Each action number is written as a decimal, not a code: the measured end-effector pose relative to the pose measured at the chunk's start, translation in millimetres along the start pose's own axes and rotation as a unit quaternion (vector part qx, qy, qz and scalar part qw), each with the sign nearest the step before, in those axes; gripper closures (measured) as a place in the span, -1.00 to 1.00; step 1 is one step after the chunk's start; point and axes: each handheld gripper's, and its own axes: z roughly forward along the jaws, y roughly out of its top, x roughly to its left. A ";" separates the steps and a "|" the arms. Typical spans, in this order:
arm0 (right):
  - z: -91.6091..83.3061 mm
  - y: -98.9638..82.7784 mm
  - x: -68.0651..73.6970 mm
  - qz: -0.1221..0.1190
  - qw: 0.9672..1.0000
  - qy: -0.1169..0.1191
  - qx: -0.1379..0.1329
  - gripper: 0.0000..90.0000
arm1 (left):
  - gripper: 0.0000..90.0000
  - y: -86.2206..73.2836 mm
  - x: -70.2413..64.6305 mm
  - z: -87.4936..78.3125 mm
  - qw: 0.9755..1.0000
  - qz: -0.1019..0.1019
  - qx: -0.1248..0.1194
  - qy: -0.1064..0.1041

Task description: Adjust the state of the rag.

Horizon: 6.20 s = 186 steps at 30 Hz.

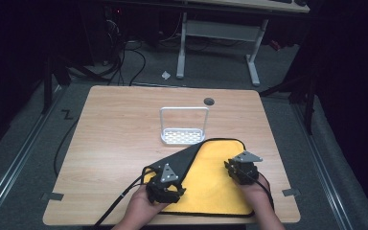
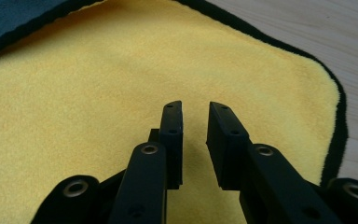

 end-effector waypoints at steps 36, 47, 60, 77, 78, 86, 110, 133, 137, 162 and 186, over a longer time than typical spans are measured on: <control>-7.8 -17.3 -20.4 0.015 0.999 -0.010 0.029 0.68 | 0.03 -1.6 122.6 -50.6 0.981 -0.139 -0.124 0.063; -9.8 -18.9 -18.2 0.017 0.999 -0.012 0.030 0.69 | 0.76 -30.7 77.0 -31.0 0.996 -0.072 -0.019 0.048; -20.9 -28.3 -11.5 0.012 0.999 -0.007 0.029 0.57 | 0.46 -45.2 69.8 -44.9 0.995 -0.082 -0.032 0.038; -18.8 -3.0 35.9 -0.058 0.997 0.036 -0.034 0.08 | -0.11 -3.9 138.0 -2.4 0.982 -0.143 -0.052 0.114; -18.7 -1.9 40.9 -0.063 0.997 0.038 -0.036 0.07 | -0.11 -2.1 134.1 -0.3 0.982 -0.131 -0.047 0.126; -15.0 6.6 69.0 -0.093 0.993 0.060 -0.046 0.01 | 0.44 -1.6 120.2 4.1 0.986 -0.095 -0.052 0.125; 8.5 46.0 174.8 -0.157 0.973 0.165 -0.032 -0.01 | 0.79 -11.7 144.2 -2.3 0.978 -0.193 -0.077 0.025; 27.9 41.9 236.9 -0.185 0.953 0.241 -0.001 -0.08 | 0.76 -11.3 143.7 -2.3 0.978 -0.190 -0.078 0.029; 27.4 41.2 241.5 -0.188 0.952 0.240 -0.004 -0.11 | 0.76 -11.3 143.6 -2.3 0.978 -0.190 -0.078 0.030; 7.6 46.5 220.1 -0.203 0.959 0.187 -0.063 0.83 | 0.79 -12.5 144.0 -3.8 0.976 -0.197 -0.082 0.034; -4.0 90.2 273.2 -0.235 0.937 0.228 -0.123 0.83 | 0.83 -47.6 171.3 -81.8 0.943 -0.273 -0.188 0.037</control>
